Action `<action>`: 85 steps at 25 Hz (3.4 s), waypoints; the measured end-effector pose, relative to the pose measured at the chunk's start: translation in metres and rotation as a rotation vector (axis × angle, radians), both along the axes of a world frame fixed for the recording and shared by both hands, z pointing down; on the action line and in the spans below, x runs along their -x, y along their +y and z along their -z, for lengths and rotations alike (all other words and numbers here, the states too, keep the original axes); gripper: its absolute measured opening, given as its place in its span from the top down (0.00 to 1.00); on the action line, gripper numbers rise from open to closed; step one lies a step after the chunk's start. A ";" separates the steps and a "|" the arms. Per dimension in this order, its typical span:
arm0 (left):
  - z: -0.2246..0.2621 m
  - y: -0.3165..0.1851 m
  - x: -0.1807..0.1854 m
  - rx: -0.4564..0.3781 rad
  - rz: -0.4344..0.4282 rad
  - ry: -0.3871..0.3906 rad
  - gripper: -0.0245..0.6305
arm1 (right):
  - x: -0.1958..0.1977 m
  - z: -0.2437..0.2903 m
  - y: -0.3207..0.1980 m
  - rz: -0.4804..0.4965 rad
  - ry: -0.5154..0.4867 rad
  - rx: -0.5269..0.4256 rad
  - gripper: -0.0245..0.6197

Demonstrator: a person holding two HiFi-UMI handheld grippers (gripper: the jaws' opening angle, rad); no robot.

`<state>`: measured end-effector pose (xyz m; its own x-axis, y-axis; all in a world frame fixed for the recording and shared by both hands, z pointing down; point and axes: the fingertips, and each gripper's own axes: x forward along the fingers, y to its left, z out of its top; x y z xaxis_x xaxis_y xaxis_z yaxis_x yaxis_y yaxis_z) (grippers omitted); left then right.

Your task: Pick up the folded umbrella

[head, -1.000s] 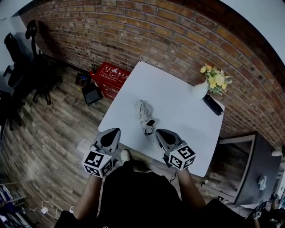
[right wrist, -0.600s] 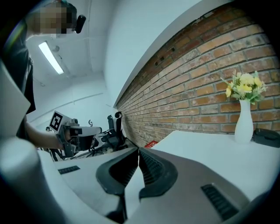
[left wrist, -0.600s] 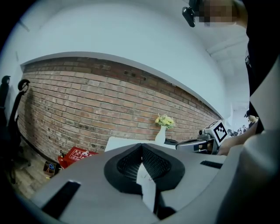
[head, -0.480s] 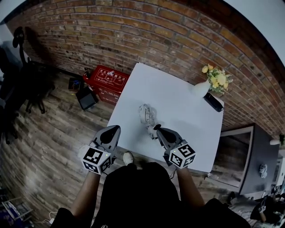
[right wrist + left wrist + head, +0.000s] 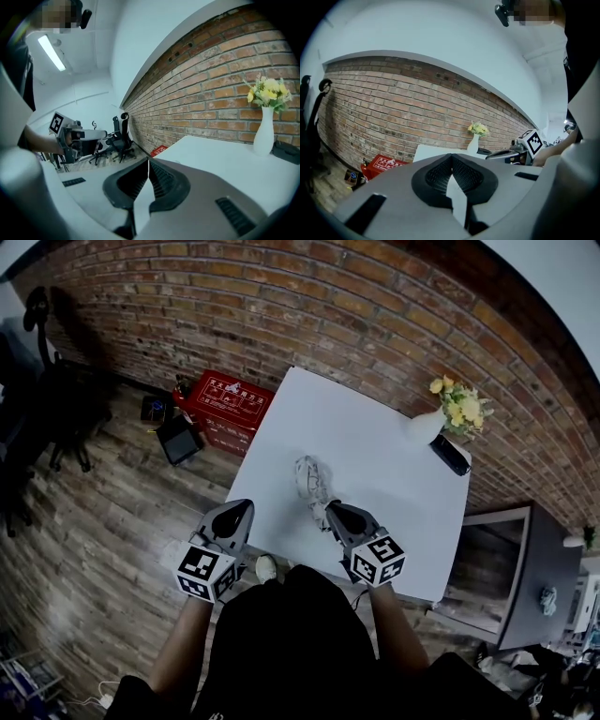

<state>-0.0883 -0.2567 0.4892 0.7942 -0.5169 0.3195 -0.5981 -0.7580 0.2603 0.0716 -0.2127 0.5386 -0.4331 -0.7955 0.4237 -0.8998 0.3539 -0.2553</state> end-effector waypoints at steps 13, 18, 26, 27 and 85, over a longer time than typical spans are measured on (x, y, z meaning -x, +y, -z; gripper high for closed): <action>-0.034 0.004 -0.022 0.061 0.093 -0.053 0.94 | -0.029 -0.086 -0.034 0.064 0.118 0.214 0.92; -0.046 0.003 -0.037 0.081 0.115 -0.063 0.94 | -0.030 -0.105 -0.050 0.097 0.107 0.262 0.82; -0.061 0.007 -0.039 0.118 0.133 -0.083 0.94 | -0.015 -0.132 -0.076 0.177 0.159 0.325 0.54; -0.063 0.008 -0.038 0.125 0.140 -0.086 0.94 | -0.014 -0.135 -0.077 0.184 0.164 0.334 0.52; -0.065 0.000 -0.019 0.133 0.165 -0.077 0.94 | -0.005 -0.145 -0.089 0.118 0.109 0.480 0.53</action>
